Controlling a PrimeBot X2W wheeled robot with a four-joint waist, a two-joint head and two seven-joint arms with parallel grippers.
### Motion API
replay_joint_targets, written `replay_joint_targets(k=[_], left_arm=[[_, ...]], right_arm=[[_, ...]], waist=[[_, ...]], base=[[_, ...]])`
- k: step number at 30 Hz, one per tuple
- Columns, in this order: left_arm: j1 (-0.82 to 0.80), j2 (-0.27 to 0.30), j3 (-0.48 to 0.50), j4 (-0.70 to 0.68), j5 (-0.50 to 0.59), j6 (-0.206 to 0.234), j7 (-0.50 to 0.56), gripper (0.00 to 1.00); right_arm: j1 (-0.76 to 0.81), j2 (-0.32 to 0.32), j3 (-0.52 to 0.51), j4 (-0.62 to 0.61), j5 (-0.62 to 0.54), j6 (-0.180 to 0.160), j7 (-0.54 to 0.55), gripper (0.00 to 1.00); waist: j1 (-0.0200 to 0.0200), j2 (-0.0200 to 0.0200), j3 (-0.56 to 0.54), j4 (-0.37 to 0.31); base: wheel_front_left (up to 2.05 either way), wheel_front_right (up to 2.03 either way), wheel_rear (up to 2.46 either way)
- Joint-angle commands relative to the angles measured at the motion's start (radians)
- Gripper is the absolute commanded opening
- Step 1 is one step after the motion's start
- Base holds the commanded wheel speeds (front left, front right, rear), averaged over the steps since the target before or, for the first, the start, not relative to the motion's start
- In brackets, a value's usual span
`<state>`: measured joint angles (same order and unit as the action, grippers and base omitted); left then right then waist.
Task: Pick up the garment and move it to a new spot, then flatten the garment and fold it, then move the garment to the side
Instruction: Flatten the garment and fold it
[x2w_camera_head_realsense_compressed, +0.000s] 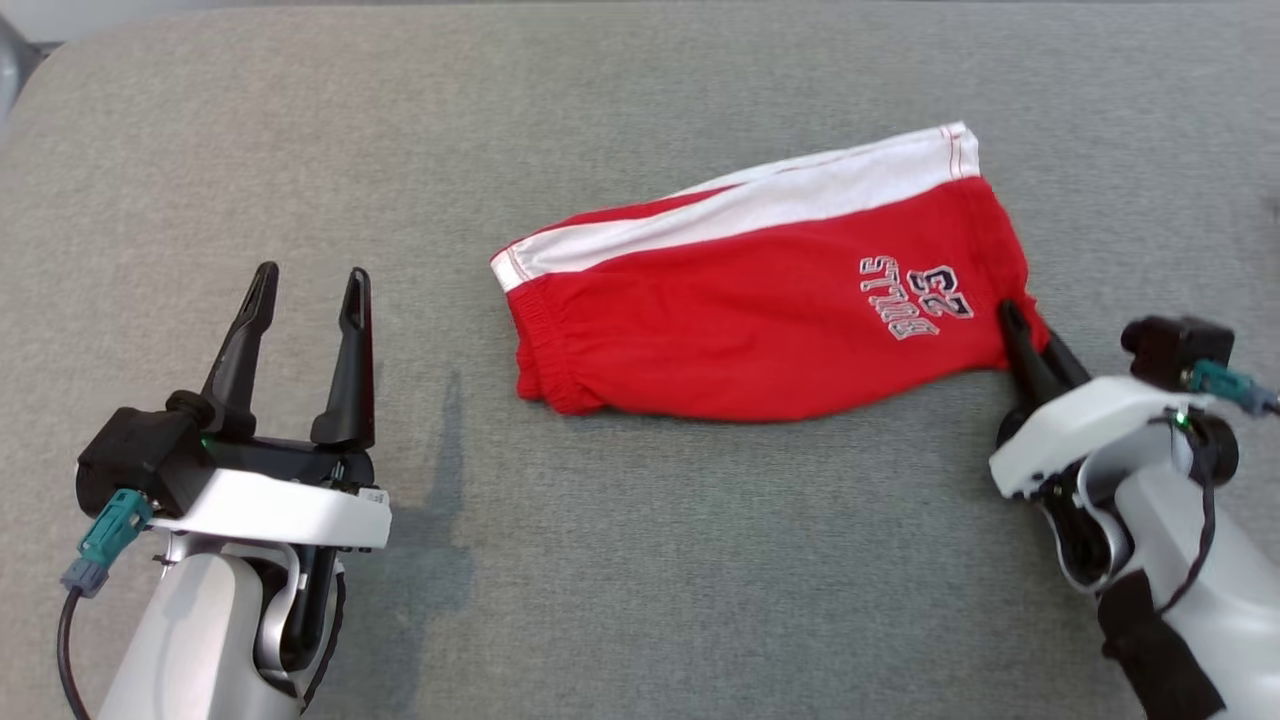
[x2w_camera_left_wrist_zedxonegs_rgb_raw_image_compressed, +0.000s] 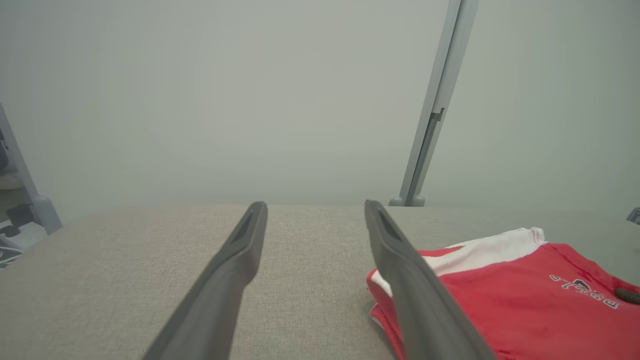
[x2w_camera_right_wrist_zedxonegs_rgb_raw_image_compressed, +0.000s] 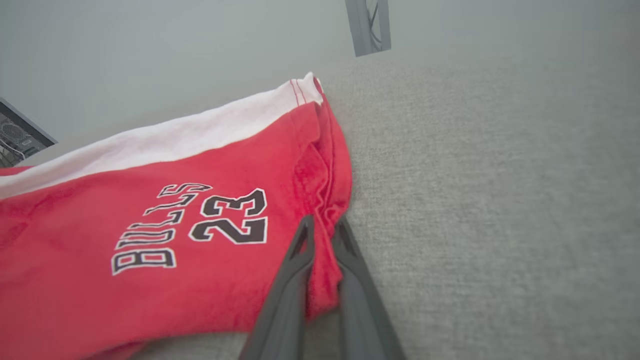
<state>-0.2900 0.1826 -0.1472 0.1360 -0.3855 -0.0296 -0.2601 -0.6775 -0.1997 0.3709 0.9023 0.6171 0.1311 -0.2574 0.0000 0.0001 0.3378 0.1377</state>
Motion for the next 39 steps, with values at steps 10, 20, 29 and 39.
replay_joint_targets(k=[10, 20, 29, 39], left_arm=[[0.034, 0.02, 0.012, -0.007, 0.013, -0.004, -0.003, 1.0], [0.037, 0.031, -0.006, -0.013, 0.012, 0.0, 0.018, 1.0], [0.046, 0.018, -0.027, -0.009, 0.001, -0.002, 0.02, 1.0], [0.047, 0.003, -0.039, 0.0, -0.008, -0.006, 0.013, 1.0]], right_arm=[[0.28, -0.015, -0.193, -0.212, 0.004, -0.001, -0.008, 0.0], [0.31, 0.056, -0.269, -0.414, -0.109, 0.0, -0.008, 0.0], [0.215, 0.127, -0.006, -0.578, -0.153, 0.0, 0.065, 0.0], [0.205, 0.146, 0.273, -0.468, -0.073, 0.0, 0.114, 0.0]], waist=[[0.0, -0.0001, -0.028, -0.07], [0.0, -0.0001, -0.048, -0.084], [0.0, -0.0001, -0.076, -0.04], [0.0, -0.0001, -0.062, 0.019]], base=[[0.0, 0.0, 0.0], [0.0, 0.0, 0.0], [0.0, 0.0, 0.0], [0.0, 0.0, 0.0]])
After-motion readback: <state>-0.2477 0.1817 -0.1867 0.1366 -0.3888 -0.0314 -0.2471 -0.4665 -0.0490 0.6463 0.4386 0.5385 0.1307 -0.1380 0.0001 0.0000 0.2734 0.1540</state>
